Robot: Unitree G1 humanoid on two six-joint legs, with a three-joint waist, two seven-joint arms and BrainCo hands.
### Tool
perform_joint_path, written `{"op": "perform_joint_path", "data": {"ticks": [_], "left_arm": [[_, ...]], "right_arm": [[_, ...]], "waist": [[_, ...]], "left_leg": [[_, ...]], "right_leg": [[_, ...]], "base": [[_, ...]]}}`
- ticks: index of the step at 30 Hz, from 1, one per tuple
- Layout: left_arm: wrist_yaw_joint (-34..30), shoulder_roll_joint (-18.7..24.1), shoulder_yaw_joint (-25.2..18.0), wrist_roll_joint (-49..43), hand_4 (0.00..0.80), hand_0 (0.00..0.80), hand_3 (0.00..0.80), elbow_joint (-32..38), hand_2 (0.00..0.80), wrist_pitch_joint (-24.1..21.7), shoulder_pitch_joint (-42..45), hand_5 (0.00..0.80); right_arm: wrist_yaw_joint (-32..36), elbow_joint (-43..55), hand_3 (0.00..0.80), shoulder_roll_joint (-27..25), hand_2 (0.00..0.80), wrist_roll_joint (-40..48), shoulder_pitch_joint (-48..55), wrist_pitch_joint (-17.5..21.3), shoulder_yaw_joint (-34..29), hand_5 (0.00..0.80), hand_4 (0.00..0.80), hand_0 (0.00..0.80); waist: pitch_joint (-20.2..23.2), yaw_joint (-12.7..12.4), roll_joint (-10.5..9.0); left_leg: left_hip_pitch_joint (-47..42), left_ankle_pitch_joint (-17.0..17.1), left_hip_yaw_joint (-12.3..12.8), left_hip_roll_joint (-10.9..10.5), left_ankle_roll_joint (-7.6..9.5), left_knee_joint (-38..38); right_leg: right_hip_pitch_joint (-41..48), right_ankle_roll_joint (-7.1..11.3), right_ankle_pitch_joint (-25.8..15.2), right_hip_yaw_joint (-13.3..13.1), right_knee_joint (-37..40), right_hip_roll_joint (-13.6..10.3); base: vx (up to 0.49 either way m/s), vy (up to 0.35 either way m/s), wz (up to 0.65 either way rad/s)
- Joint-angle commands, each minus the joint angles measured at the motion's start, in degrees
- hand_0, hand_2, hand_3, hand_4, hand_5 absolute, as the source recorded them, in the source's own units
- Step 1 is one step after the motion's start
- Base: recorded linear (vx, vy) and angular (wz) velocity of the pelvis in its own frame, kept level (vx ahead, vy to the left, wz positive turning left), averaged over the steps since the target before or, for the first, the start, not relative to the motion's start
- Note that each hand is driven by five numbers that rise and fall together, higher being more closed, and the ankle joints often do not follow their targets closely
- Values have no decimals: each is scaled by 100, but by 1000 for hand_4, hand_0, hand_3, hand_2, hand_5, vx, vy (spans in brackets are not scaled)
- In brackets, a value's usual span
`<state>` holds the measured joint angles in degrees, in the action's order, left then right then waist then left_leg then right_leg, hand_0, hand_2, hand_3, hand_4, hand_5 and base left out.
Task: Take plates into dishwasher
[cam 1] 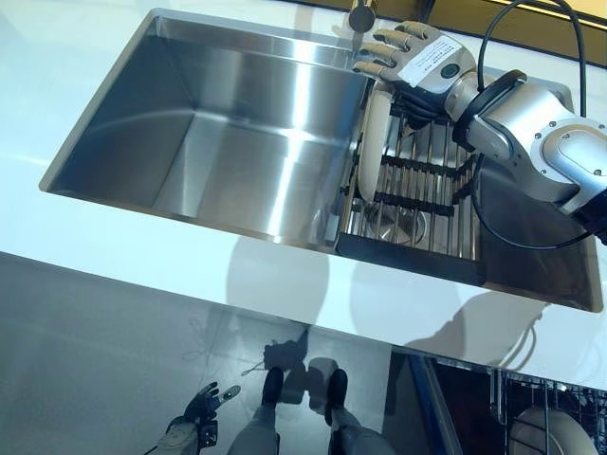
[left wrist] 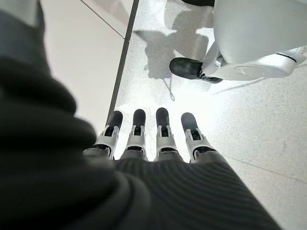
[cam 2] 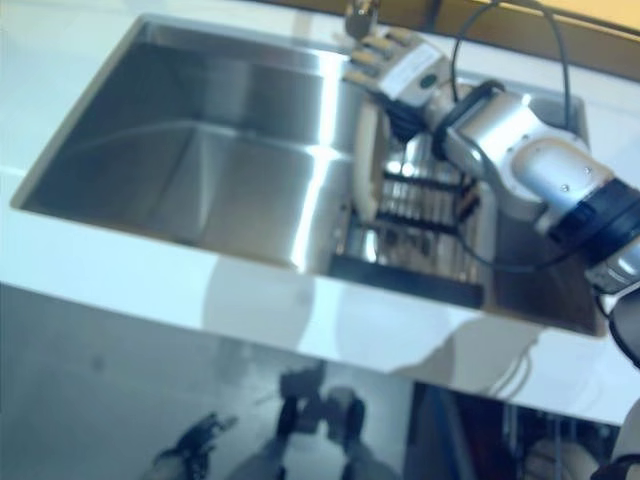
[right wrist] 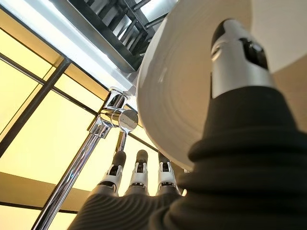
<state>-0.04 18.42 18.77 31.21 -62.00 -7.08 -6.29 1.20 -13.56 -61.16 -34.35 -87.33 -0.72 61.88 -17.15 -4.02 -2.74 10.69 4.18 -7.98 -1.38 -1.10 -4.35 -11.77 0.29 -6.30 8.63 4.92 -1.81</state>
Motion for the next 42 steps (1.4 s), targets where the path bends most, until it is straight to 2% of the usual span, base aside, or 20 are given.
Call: {"op": "perform_joint_path", "data": {"ticks": [1,6,7,8,9,10,33,42], "left_arm": [[-48,30,-125,197,0,0,0,-26,0,-193,-32,0],[-51,13,-119,235,0,0,0,-4,0,-193,-27,0],[-65,-8,-117,274,0,0,0,3,0,-219,-18,0],[-69,-15,-116,284,0,0,0,1,0,-221,-23,0],[-64,-20,-111,299,0,0,0,10,0,-208,-32,0],[-79,-16,-115,307,0,0,0,10,0,-212,-28,0],[-122,2,-158,323,0,0,0,-3,0,-158,2,0],[-33,4,-296,60,0,0,0,-198,0,-116,131,0]], "right_arm": [[14,180,0,-115,0,-189,-52,34,64,0,0,0],[57,231,0,-107,0,-215,-60,29,91,0,0,0],[80,229,414,-85,414,-304,-58,73,91,414,414,414],[83,224,524,-76,524,-361,-59,91,100,524,524,524],[99,238,769,-63,769,-428,-66,116,110,769,769,769],[98,254,800,-59,800,-481,-49,135,108,800,800,800],[-2,320,800,-161,800,-579,-298,499,335,800,800,800],[-441,-352,800,-380,800,-339,-451,477,370,800,800,800]], "waist": [[-5,-84,-224],[-4,-83,-212],[-12,-83,-198],[-16,-84,-195],[-19,-85,-193],[-22,-87,-194],[56,-86,-242],[438,5,-404]], "left_leg": [[233,38,289,-196,228,-65],[242,46,292,-200,227,-65],[255,54,294,-203,227,-65],[263,56,294,-203,224,-65],[269,59,296,-203,225,-65],[274,65,296,-205,226,-65],[183,18,324,-191,228,-65],[-86,-140,353,-189,260,-65]], "right_leg": [[19,223,92,-30,8,-12],[7,225,84,-32,8,-12],[-6,224,78,-30,8,-14],[-13,224,78,-29,8,-15],[-16,225,78,-26,8,-17],[-17,224,76,-23,8,-16],[58,240,105,-41,8,-7],[273,250,175,-220,8,33]], "base": [[0,0,0],[0,0,0],[0,0,0],[0,0,0],[0,0,0],[0,0,0],[0,0,0],[4,1,0]]}}
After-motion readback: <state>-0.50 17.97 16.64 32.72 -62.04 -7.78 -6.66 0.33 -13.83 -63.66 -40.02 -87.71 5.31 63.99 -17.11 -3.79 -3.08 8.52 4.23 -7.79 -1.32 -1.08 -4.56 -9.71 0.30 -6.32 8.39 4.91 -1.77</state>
